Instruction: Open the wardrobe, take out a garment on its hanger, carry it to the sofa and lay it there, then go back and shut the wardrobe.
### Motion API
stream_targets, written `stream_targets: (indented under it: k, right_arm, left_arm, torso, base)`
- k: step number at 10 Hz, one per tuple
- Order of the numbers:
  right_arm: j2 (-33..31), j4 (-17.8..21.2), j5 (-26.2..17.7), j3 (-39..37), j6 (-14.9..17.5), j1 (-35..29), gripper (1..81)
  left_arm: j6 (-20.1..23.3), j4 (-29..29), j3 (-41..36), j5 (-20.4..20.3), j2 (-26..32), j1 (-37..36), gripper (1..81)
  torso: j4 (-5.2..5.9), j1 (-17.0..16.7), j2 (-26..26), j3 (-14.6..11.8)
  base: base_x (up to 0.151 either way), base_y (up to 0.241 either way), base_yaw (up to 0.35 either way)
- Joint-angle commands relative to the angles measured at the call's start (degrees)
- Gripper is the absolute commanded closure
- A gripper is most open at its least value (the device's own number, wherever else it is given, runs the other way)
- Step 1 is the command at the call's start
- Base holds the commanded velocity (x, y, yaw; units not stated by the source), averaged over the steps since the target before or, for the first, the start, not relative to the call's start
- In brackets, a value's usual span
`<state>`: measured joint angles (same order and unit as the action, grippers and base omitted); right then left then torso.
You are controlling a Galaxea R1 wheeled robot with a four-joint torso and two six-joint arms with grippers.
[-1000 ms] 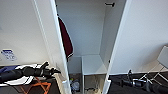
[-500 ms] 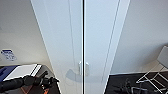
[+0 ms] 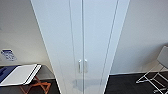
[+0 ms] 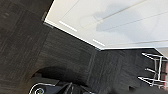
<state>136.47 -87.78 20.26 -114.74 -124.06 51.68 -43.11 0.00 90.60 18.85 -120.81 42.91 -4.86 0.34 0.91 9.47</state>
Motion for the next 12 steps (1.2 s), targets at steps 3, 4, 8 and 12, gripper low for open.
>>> stream_targets:
  k: [3, 4, 8, 12]
  right_arm:
    - [7.1, -5.8, -1.0, -16.6, 4.7, 9.2, 1.0]
    - [9.7, -5.8, -1.1, -20.7, 7.3, 12.2, 1.0]
    - [22.5, -5.6, -0.7, -41.2, 16.5, 20.7, 1.0]
    - [29.8, -5.9, -0.4, -47.8, 25.6, 26.6, 1.0]
  left_arm:
    - [0.6, 17.0, 14.9, -14.0, -13.8, 19.2, 1.0]
    - [0.7, 19.2, 19.2, -14.5, -17.8, 21.8, 1.0]
    - [0.7, 27.5, 38.2, -14.5, -33.5, 29.7, 1.0]
    - [0.6, 34.0, 55.0, -17.3, -44.8, 34.9, 1.0]
  torso:
    - [0.0, 0.0, 0.0, 0.0]
    - [0.0, 0.0, 0.0, 0.0]
    - [0.0, 0.0, 0.0, 0.0]
    - [0.0, -0.1, 0.0, -0.1]
  base:
    - [0.0, 0.0, 0.0]
    - [0.0, 0.0, 0.0]
    - [0.0, 0.0, 0.0]
    - [0.0, 0.0, 0.0]
